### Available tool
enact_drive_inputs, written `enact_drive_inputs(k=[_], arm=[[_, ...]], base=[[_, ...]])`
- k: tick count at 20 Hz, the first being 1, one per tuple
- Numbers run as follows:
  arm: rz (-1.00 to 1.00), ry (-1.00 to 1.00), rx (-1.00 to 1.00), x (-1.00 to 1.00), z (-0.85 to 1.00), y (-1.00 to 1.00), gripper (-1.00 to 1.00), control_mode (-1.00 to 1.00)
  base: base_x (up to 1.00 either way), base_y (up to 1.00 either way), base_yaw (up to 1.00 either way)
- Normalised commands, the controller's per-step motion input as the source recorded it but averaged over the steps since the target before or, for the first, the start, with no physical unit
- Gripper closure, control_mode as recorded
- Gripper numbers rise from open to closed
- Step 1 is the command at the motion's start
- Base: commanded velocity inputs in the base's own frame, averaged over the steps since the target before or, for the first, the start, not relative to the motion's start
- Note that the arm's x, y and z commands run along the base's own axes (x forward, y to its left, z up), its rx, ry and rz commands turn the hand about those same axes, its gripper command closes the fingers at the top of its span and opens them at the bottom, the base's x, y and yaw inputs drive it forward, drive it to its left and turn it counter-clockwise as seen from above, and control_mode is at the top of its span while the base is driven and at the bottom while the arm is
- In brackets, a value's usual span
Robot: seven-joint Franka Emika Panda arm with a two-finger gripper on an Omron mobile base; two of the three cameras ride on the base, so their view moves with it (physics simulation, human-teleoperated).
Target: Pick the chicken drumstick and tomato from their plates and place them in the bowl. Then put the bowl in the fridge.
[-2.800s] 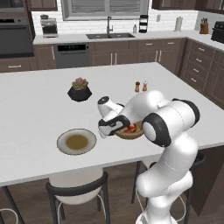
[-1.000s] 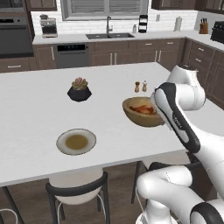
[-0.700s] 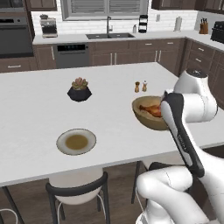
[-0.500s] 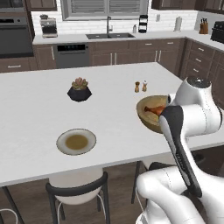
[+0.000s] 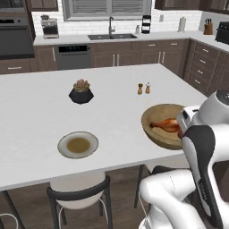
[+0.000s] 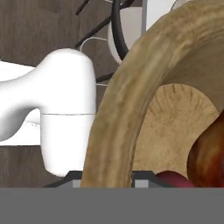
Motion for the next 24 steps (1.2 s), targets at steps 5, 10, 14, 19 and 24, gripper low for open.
enact_drive_inputs(k=[5,10,14,19,24], arm=[[0.09,0.01,0.0,-0.31,0.0,0.11,1.0,-1.0],[0.0,0.0,0.0,-0.02,-0.01,0.0,1.0,-1.0],[0.0,0.0,0.0,0.0,0.0,0.0,1.0,-1.0],[-0.02,-0.02,0.0,-0.07,0.0,0.0,1.0,1.0],[0.0,0.0,0.0,0.0,0.0,0.0,1.0,1.0]], base=[[0.0,0.0,0.0],[0.0,0.0,0.0],[0.0,0.0,0.0],[-0.14,0.0,-0.08],[-0.62,0.0,-0.49]])
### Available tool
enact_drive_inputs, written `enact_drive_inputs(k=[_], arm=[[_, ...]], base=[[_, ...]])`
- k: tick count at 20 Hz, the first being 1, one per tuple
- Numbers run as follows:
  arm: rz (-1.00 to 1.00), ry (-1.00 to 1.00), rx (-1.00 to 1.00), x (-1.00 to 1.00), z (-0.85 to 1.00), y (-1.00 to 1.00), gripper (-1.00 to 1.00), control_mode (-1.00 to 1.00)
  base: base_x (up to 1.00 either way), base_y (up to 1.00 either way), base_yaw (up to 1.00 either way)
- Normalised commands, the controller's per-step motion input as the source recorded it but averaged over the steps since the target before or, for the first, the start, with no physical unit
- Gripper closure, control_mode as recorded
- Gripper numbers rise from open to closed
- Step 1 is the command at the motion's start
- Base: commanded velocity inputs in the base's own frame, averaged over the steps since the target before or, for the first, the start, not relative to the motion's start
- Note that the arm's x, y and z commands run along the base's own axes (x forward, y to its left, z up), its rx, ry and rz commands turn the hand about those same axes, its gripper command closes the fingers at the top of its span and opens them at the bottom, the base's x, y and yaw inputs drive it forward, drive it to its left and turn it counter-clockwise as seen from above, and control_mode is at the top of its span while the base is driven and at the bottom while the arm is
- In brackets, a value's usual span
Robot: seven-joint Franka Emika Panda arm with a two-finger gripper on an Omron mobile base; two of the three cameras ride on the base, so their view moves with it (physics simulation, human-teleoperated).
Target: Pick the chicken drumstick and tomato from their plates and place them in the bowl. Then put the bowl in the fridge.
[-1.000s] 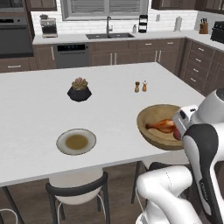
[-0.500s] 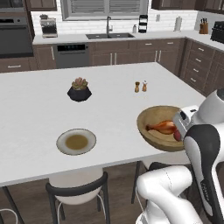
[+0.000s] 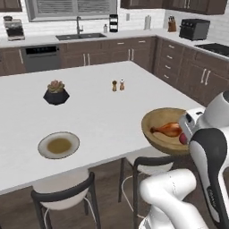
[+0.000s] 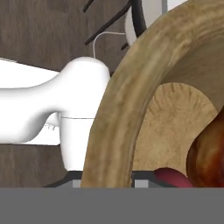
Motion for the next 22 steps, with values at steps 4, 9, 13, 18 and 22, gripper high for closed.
enact_drive_inputs(k=[4,9,13,18,22], arm=[[0.0,0.0,0.0,0.0,0.0,0.0,1.0,1.0],[0.0,0.0,0.0,0.0,0.0,0.0,1.0,1.0],[0.0,0.0,0.0,0.0,0.0,0.0,1.0,1.0],[0.0,0.0,0.0,0.0,0.0,0.0,1.0,1.0],[0.0,0.0,0.0,0.0,0.0,0.0,1.0,1.0]], base=[[-0.28,-0.02,-0.74],[0.0,-0.21,-0.85],[0.0,-0.4,-0.87],[0.3,-0.79,-0.67],[0.89,-0.64,-0.32]])
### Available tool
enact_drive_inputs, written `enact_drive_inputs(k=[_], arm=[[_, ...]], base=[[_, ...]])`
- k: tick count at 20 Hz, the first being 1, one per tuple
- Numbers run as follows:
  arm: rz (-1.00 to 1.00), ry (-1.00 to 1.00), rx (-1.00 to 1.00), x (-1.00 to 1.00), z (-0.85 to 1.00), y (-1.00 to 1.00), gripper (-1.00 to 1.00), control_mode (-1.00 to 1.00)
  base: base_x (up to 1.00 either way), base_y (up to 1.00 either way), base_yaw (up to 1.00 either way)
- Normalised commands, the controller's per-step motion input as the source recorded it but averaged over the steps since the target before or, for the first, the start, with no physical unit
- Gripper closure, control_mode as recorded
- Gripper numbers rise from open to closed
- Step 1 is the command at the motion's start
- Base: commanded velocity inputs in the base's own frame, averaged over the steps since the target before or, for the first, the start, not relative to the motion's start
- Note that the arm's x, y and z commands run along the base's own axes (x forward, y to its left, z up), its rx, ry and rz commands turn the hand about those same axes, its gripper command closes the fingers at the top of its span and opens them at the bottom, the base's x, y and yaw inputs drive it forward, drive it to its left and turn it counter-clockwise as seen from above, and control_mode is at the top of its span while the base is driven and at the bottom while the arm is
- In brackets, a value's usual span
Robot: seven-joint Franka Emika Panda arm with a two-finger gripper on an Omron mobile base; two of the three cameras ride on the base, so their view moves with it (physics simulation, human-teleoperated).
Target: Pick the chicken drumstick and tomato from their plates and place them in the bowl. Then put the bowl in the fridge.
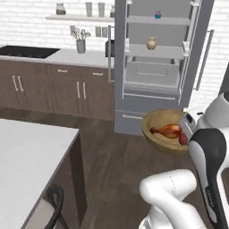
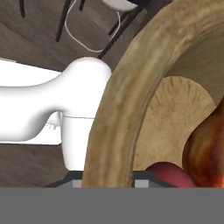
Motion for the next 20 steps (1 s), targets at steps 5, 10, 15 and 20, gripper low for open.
enact_drive_inputs(k=[5,10,15,20], arm=[[0.0,0.0,0.0,0.0,0.0,0.0,1.0,1.0],[0.0,0.0,0.0,0.0,0.0,0.0,1.0,1.0],[0.0,0.0,0.0,0.0,0.0,0.0,1.0,1.0],[0.0,0.0,0.0,0.0,0.0,0.0,1.0,1.0]], base=[[0.88,-0.26,-0.25],[0.81,0.16,-0.25],[0.83,0.21,-0.15],[1.0,-0.15,-0.15]])
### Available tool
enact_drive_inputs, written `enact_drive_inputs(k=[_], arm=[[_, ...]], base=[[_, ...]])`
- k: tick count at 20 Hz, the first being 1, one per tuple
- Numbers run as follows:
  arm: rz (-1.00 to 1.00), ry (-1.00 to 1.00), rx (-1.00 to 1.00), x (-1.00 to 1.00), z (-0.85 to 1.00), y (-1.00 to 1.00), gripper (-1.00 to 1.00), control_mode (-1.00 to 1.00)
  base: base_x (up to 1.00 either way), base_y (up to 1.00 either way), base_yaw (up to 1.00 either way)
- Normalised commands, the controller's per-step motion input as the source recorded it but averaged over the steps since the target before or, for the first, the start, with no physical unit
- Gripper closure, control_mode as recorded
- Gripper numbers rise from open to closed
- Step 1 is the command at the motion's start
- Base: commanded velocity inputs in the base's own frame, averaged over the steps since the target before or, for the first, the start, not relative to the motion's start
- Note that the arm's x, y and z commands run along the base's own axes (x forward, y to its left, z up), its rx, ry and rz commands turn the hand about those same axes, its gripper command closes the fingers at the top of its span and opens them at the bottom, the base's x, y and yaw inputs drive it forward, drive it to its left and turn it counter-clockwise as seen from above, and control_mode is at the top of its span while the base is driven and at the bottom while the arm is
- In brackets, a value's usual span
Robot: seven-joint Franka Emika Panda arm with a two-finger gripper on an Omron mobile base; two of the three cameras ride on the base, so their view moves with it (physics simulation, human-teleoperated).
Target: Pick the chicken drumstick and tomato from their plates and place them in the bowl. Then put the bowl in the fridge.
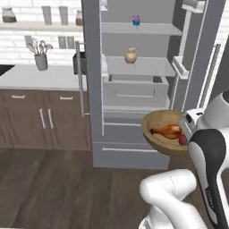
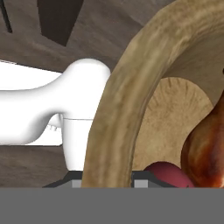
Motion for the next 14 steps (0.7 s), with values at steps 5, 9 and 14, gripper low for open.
enact_drive_inputs(k=[5,9,14], arm=[[0.0,0.0,0.0,0.0,0.0,0.0,1.0,1.0],[0.0,0.0,0.0,0.0,0.0,0.0,1.0,1.0],[0.0,0.0,0.0,0.0,0.0,0.0,1.0,1.0]], base=[[1.0,0.09,-0.39],[0.86,0.52,-0.48],[0.47,0.52,-0.29]])
